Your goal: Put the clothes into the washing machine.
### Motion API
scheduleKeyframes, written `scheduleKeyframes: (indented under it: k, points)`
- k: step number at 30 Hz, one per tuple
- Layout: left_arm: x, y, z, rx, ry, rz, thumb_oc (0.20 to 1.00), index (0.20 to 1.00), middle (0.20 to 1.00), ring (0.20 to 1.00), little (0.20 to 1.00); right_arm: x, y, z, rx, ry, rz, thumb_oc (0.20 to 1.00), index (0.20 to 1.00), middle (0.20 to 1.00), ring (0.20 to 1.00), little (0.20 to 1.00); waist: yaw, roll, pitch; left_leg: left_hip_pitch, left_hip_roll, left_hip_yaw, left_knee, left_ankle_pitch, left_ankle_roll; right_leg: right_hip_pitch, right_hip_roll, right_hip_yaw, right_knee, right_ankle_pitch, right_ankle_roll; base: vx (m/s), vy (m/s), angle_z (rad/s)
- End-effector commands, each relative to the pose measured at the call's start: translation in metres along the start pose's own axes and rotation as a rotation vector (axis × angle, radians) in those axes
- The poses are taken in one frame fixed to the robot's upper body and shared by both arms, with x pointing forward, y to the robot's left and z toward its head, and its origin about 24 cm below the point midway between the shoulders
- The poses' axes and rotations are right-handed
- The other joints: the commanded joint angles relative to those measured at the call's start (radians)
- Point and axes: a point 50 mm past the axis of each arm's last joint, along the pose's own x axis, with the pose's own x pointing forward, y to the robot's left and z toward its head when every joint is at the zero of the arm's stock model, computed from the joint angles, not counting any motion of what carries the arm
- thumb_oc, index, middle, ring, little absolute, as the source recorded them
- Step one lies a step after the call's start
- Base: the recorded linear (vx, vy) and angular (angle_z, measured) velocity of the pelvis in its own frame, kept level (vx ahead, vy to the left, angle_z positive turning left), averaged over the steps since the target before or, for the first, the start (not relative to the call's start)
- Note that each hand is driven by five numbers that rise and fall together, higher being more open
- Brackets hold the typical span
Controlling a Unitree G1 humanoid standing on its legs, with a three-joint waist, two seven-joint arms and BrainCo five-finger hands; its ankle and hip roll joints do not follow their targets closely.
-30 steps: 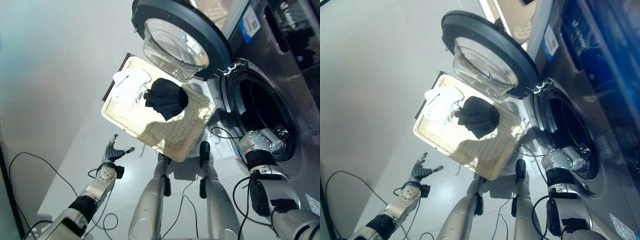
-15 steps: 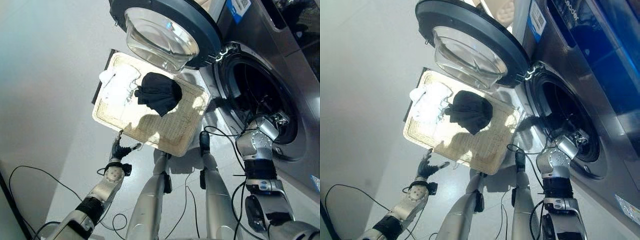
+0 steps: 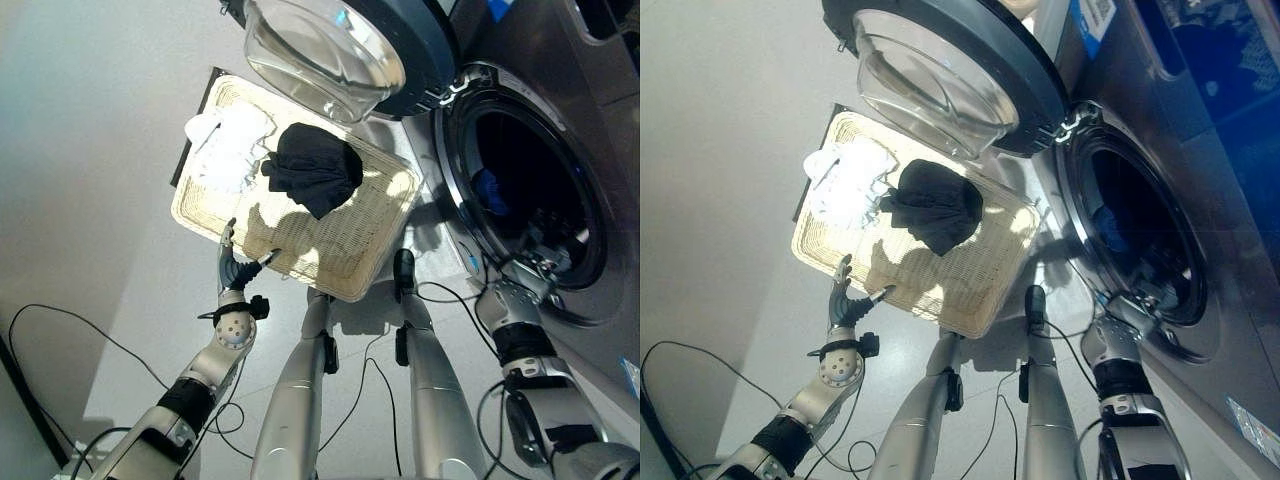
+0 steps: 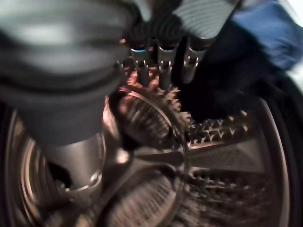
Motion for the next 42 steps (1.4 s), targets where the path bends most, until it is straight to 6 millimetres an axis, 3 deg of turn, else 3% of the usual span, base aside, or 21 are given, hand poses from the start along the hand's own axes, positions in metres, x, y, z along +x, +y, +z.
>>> scheduleKeyframes:
  k: [1, 4, 7, 8, 16, 25, 28, 32, 35, 37, 39, 42]
  points:
    - [0.023, 0.019, 0.036, 0.035, -0.232, 0.075, 1.0, 1.0, 1.0, 1.0, 1.0, 0.003, 0.027, 0.004, -0.162, 0.037, 0.177, 1.0, 1.0, 1.0, 1.0, 1.0, -0.005, -0.071, -0.014, -0.021, -0.063, 0.02, 0.08, -0.078, -0.042, 0.011, 0.026, -0.041, -0.065, 0.094, 0.037, -0.02, 0.042, -0.02]
    - [0.037, 0.021, 0.044, 0.095, -0.256, 0.097, 1.0, 1.0, 1.0, 1.0, 1.0, -0.006, 0.024, -0.008, -0.27, 0.14, 0.192, 1.0, 1.0, 1.0, 1.0, 1.0, -0.019, -0.089, -0.014, -0.04, -0.058, 0.028, 0.08, -0.073, -0.048, -0.011, 0.032, -0.035, -0.074, 0.105, 0.038, -0.02, 0.061, -0.01]
    - [0.044, 0.02, 0.046, 0.154, -0.252, 0.103, 1.0, 1.0, 1.0, 1.0, 1.0, -0.013, 0.021, -0.025, -0.217, 0.275, 0.223, 1.0, 1.0, 1.0, 1.0, 1.0, -0.026, -0.098, -0.014, -0.05, -0.054, 0.033, 0.08, -0.067, -0.053, -0.023, 0.033, -0.032, -0.078, 0.112, 0.038, -0.03, 0.038, -0.01]
    - [0.054, 0.022, 0.045, 0.228, -0.241, 0.114, 1.0, 1.0, 1.0, 1.0, 1.0, -0.024, 0.012, -0.035, -0.161, 0.367, 0.232, 1.0, 1.0, 1.0, 1.0, 1.0, -0.033, -0.111, -0.014, -0.063, -0.051, 0.032, 0.091, -0.072, -0.053, -0.034, 0.031, -0.03, -0.07, 0.108, 0.041, -0.01, 0.045, -0.02]
    - [0.078, 0.035, 0.039, 0.415, -0.145, 0.21, 1.0, 1.0, 1.0, 1.0, 1.0, -0.041, 0.009, -0.058, -0.17, 0.483, 0.219, 1.0, 1.0, 1.0, 1.0, 1.0, -0.051, -0.126, -0.014, -0.094, -0.044, 0.044, 0.103, -0.072, -0.062, -0.063, 0.033, -0.029, -0.068, 0.106, 0.044, -0.01, 0.062, -0.05]
    - [0.085, 0.033, 0.027, 0.618, 0.001, 0.156, 1.0, 1.0, 1.0, 1.0, 1.0, -0.066, 0.009, -0.082, -0.218, 0.637, 0.227, 1.0, 1.0, 1.0, 1.0, 1.0, -0.069, -0.14, -0.014, -0.124, -0.042, 0.055, 0.123, -0.071, -0.064, -0.089, 0.041, -0.02, -0.066, 0.111, 0.039, 0.0, 0.056, -0.06]
    - [0.095, 0.035, 0.034, 0.76, 0.003, 0.191, 1.0, 1.0, 1.0, 1.0, 1.0, -0.093, 0.002, -0.105, -0.332, 0.833, 0.263, 1.0, 1.0, 1.0, 1.0, 1.0, -0.082, -0.156, -0.014, -0.149, -0.042, 0.066, 0.142, -0.074, -0.066, -0.112, 0.044, -0.019, -0.061, 0.113, 0.036, 0.0, 0.067, -0.06]
    - [0.1, 0.039, 0.037, 0.898, 0.021, 0.238, 1.0, 1.0, 1.0, 1.0, 1.0, -0.123, -0.001, -0.121, -0.417, 0.99, 0.335, 1.0, 1.0, 1.0, 1.0, 1.0, -0.098, -0.176, -0.014, -0.189, -0.043, 0.072, 0.186, -0.084, -0.07, -0.145, 0.046, -0.012, -0.048, 0.113, 0.03, -0.01, 0.05, -0.08]
    - [0.107, 0.034, 0.048, 0.907, 0.0, 0.291, 1.0, 1.0, 1.0, 1.0, 1.0, -0.145, -0.004, -0.128, -0.433, 1.098, 0.368, 1.0, 1.0, 1.0, 1.0, 1.0, -0.116, -0.197, -0.014, -0.224, -0.045, 0.071, 0.227, -0.1, -0.067, -0.18, 0.049, -0.001, -0.034, 0.11, 0.027, 0.0, 0.07, -0.03]
    - [0.108, 0.033, 0.051, 0.896, -0.011, 0.308, 1.0, 1.0, 1.0, 1.0, 1.0, -0.15, -0.004, -0.13, -0.44, 1.115, 0.377, 1.0, 1.0, 1.0, 1.0, 1.0, -0.119, -0.201, -0.014, -0.23, -0.044, 0.073, 0.231, -0.102, -0.067, -0.186, 0.051, 0.0, -0.032, 0.109, 0.026, 0.0, 0.052, -0.11]
    - [0.111, 0.026, 0.066, 0.823, -0.076, 0.376, 1.0, 1.0, 1.0, 1.0, 1.0, -0.164, -0.006, -0.135, -0.479, 1.164, 0.405, 1.0, 1.0, 1.0, 1.0, 1.0, -0.129, -0.213, -0.014, -0.25, -0.045, 0.074, 0.25, -0.111, -0.066, -0.206, 0.056, 0.007, -0.026, 0.107, 0.024, 0.0, 0.047, -0.1]
    - [0.113, 0.019, 0.076, 0.73, -0.113, 0.406, 1.0, 1.0, 1.0, 1.0, 1.0, -0.168, -0.005, -0.138, -0.49, 1.163, 0.404, 1.0, 1.0, 1.0, 1.0, 1.0, -0.132, -0.22, -0.014, -0.259, -0.045, 0.071, 0.257, -0.114, -0.066, -0.215, 0.059, 0.01, -0.022, 0.105, 0.024, 0.0, 0.005, -0.02]
